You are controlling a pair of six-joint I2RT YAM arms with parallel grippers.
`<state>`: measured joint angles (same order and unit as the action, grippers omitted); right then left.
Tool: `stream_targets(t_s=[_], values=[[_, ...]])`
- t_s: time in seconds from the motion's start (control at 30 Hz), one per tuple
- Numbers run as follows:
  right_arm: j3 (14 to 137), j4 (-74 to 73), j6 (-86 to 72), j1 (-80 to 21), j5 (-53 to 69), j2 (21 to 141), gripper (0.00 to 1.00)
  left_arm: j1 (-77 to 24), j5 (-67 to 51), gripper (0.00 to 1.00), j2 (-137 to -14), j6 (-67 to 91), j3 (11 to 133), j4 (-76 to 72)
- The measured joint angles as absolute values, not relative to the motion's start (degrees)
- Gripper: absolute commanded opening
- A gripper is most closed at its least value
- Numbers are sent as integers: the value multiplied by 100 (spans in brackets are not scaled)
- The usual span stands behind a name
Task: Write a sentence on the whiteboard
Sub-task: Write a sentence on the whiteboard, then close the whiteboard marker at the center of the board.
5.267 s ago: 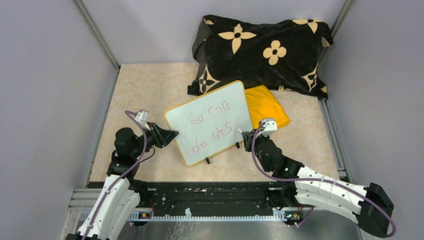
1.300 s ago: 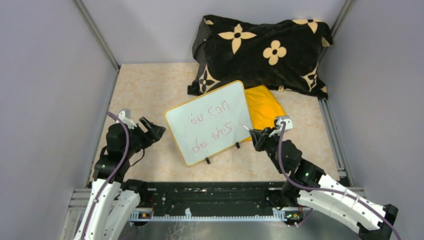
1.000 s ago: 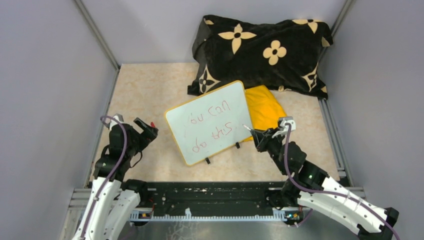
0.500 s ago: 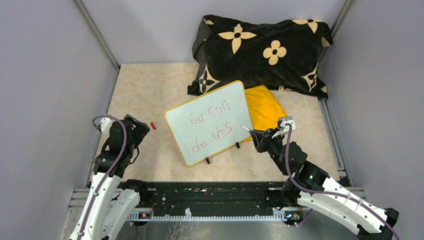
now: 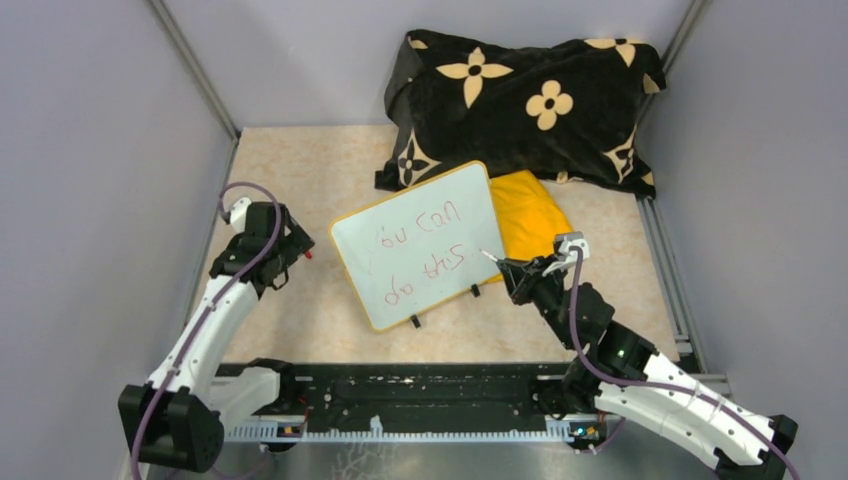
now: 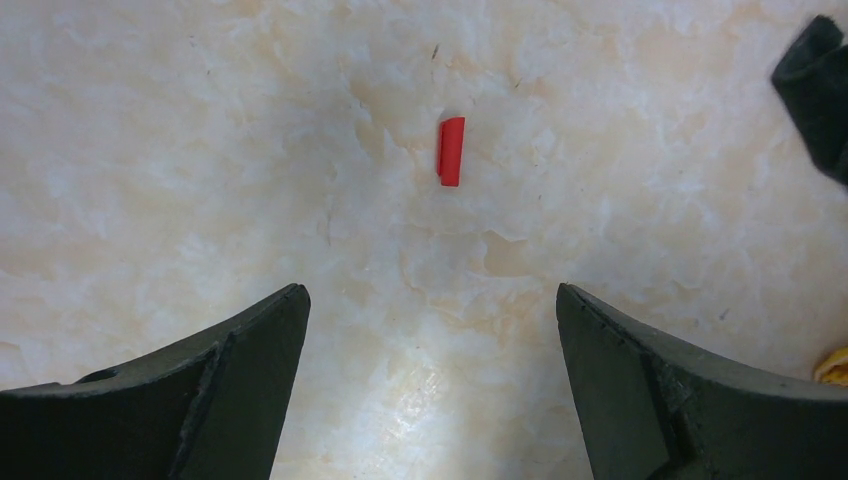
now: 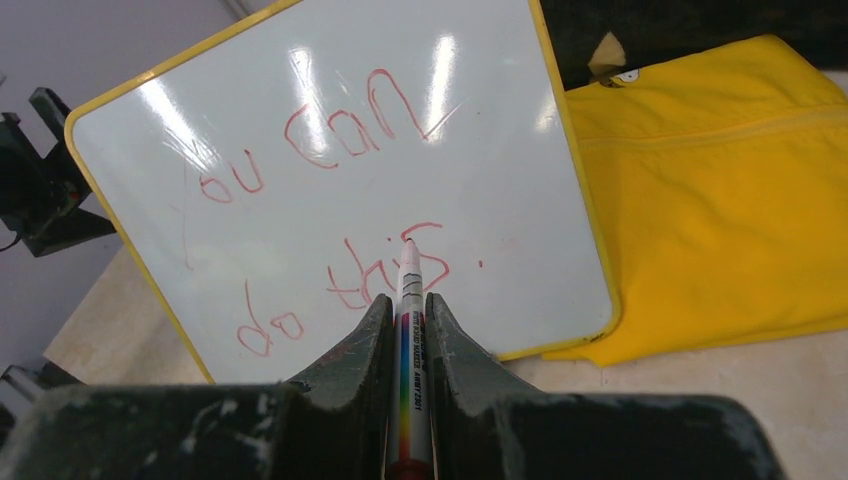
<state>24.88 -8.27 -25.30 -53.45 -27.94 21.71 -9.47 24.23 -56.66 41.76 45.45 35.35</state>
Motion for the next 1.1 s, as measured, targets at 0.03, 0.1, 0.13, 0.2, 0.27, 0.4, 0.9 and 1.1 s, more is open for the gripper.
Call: stream_targets(t_s=[0.03,0.1,0.13,0.2,0.27,0.4,0.9,1.1], values=[[2488,-812,-2523,-5345,-2792,2163,0,-923,2370,99,-5804,4104,4595,3524],[2488,-812,-2510,-5345,-2781,2152,0,-867,2259,99,-6027,3970,4661,3503],[2488,-812,-2510,-5345,-2777,2143,0,-825,2187,99,-6152,3900,4694,3498],[2488,-814,-2510,-5343,-2773,2117,0,-716,2010,99,-6399,3767,4753,3472],[2488,-816,-2508,-5345,-2775,2071,0,-569,1765,99,-6681,3645,4799,3439],[2488,-812,-2510,-5345,-2775,1970,0,-368,1378,97,-7185,3450,4810,3328],[2484,-808,-2508,-5345,-2773,1914,0,-143,1061,80,-9139,3234,5325,2591],[2484,-812,-2508,-5343,-2773,1896,0,-78,1116,75,-9614,3111,5859,2729]])
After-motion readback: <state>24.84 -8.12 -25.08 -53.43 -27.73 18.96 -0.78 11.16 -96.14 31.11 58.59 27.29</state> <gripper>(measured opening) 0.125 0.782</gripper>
